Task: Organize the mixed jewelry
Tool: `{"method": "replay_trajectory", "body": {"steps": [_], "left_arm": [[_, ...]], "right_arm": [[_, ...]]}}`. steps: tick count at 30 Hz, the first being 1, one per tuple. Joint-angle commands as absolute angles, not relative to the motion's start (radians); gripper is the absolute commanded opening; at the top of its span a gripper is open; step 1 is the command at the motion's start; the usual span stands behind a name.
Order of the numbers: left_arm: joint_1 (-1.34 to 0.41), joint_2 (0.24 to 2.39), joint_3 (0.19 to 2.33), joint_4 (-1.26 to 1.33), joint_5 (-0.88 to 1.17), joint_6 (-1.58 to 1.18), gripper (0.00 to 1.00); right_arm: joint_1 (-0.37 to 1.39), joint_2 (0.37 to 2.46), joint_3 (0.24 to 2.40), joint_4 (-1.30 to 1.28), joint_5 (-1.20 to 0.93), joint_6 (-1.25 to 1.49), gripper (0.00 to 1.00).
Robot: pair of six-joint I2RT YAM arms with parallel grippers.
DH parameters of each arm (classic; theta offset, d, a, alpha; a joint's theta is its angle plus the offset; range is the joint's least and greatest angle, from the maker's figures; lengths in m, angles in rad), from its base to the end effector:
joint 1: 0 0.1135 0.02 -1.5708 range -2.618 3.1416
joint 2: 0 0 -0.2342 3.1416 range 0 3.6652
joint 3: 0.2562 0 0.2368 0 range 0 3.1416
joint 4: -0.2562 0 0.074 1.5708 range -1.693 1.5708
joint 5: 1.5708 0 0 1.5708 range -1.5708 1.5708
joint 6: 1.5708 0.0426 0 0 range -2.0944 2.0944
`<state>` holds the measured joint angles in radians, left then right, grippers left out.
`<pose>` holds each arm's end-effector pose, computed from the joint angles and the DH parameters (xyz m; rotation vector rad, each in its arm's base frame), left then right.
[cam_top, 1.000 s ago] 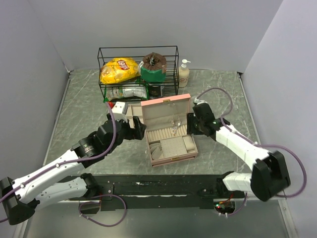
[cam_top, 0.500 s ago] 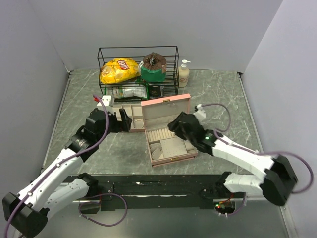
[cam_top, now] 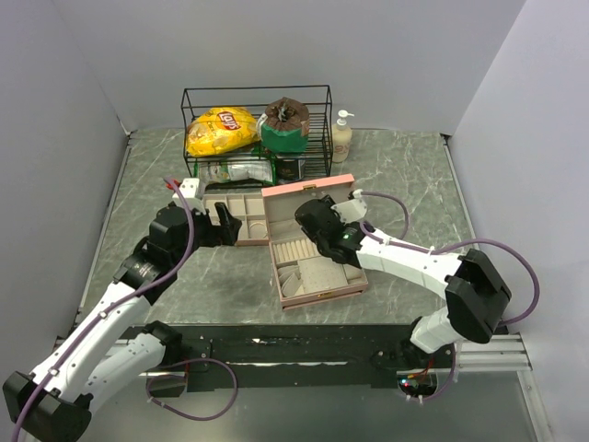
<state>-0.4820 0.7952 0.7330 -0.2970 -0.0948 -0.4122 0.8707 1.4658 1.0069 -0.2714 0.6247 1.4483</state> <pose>0.1767 -0.0879 0.2855 0.0040 1.9615 -0.5033 0.2177 0.2197 0.2263 0.9247 2.0050 0.6130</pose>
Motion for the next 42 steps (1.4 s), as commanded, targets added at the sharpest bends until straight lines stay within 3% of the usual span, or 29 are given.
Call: {"method": "replay_trajectory", "body": {"steps": [1,7,29,35,42], "left_arm": [[-0.479,0.779,0.726,-0.265,-0.101,-0.405,0.96],[-0.477,0.79,0.726,-0.265,-0.089,-0.405,0.96],[-0.477,0.799,0.723,-0.259,-0.077,-0.4,0.96],[-0.479,0.799,0.721,-0.259,-0.078,-0.399,0.96],[-0.479,0.796,0.721,-0.256,-0.064,-0.39,0.96]], "right_arm": [[0.867,1.463,1.031,-0.328,0.739,1.535,0.5],[0.845,1.474,1.019,-0.318,0.749,1.554,0.43],[0.798,1.546,1.035,-0.318,0.753,1.589,0.35],[0.793,1.545,1.035,-0.302,0.75,1.569,0.26],[0.787,1.531,1.019,-0.262,0.733,1.537,0.02]]}}
